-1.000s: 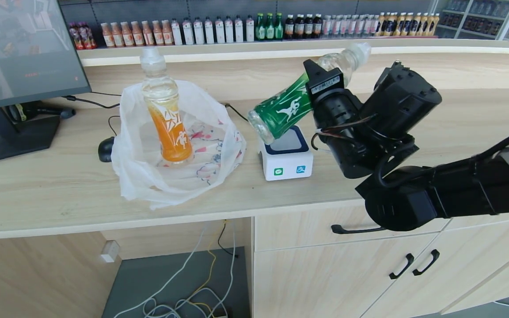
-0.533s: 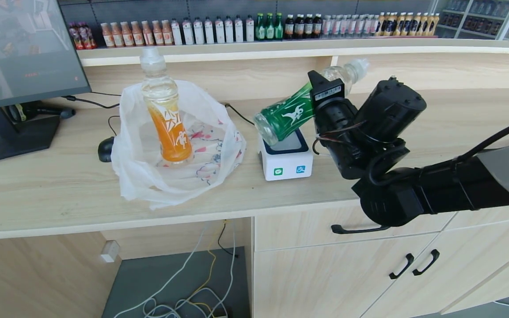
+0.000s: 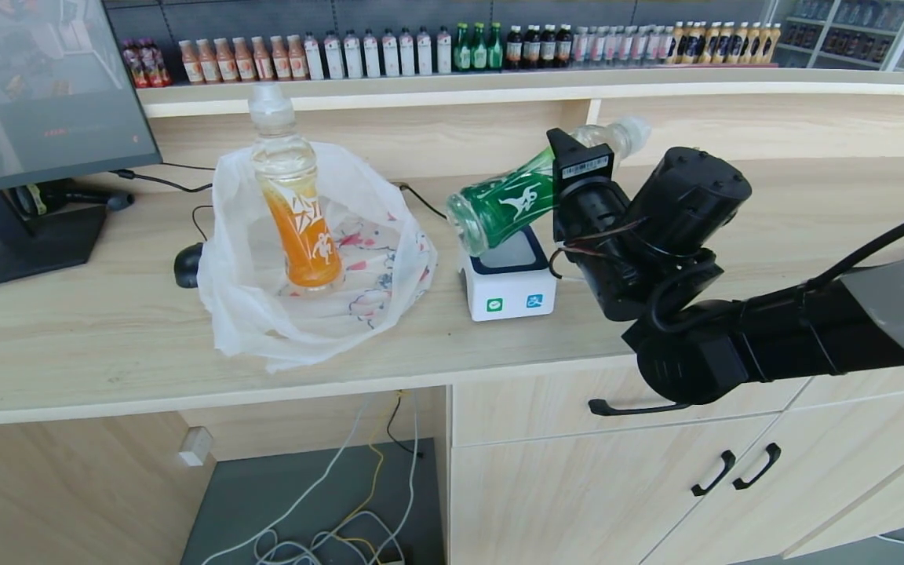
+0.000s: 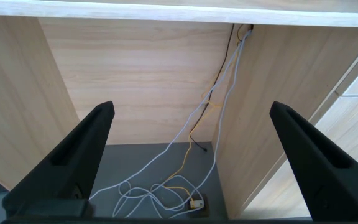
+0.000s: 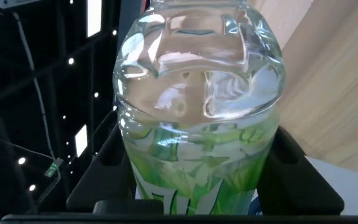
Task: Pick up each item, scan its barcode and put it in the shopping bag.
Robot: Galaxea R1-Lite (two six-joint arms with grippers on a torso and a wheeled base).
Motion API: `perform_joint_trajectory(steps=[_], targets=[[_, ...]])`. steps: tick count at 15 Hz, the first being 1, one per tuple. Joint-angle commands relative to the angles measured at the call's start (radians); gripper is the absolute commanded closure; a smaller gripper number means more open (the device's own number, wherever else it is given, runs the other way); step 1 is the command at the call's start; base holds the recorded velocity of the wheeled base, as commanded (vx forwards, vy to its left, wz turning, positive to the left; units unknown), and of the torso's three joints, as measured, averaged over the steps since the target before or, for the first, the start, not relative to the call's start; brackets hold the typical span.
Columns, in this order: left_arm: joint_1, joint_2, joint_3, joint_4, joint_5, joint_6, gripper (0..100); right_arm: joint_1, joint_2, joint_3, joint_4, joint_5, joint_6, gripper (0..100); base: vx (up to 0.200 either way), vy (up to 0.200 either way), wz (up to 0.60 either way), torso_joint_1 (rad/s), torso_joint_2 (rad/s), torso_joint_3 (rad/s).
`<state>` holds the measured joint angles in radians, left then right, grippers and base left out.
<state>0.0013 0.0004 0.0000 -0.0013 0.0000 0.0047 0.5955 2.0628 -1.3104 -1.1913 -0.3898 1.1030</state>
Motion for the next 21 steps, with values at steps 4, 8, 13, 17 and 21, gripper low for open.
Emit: perform_joint_trajectory(steps=[4, 8, 13, 17, 21], targets=[[0.000, 0.000, 0.000, 0.000, 0.000, 0.000, 0, -0.003, -0.001, 0.039, -0.002, 0.002, 0.046, 100, 0.000, 0.000, 0.00, 0.000, 0.00, 0.000], [0.000, 0.000, 0.000, 0.000, 0.000, 0.000, 0, -0.006, -0.001, 0.039, -0.002, 0.003, 0.061, 100, 0.000, 0.000, 0.00, 0.000, 0.00, 0.000], [0.000, 0.000, 0.000, 0.000, 0.000, 0.000, 0, -0.008, -0.001, 0.030, -0.002, 0.020, 0.069, 100, 0.000, 0.000, 0.00, 0.000, 0.00, 0.000], [0.000, 0.000, 0.000, 0.000, 0.000, 0.000, 0, -0.016, -0.003, 0.034, -0.002, 0.017, 0.080, 100, 0.000, 0.000, 0.00, 0.000, 0.00, 0.000], [0.000, 0.000, 0.000, 0.000, 0.000, 0.000, 0, -0.017, -0.032, 0.042, -0.001, 0.019, 0.080, 100, 0.000, 0.000, 0.00, 0.000, 0.00, 0.000]])
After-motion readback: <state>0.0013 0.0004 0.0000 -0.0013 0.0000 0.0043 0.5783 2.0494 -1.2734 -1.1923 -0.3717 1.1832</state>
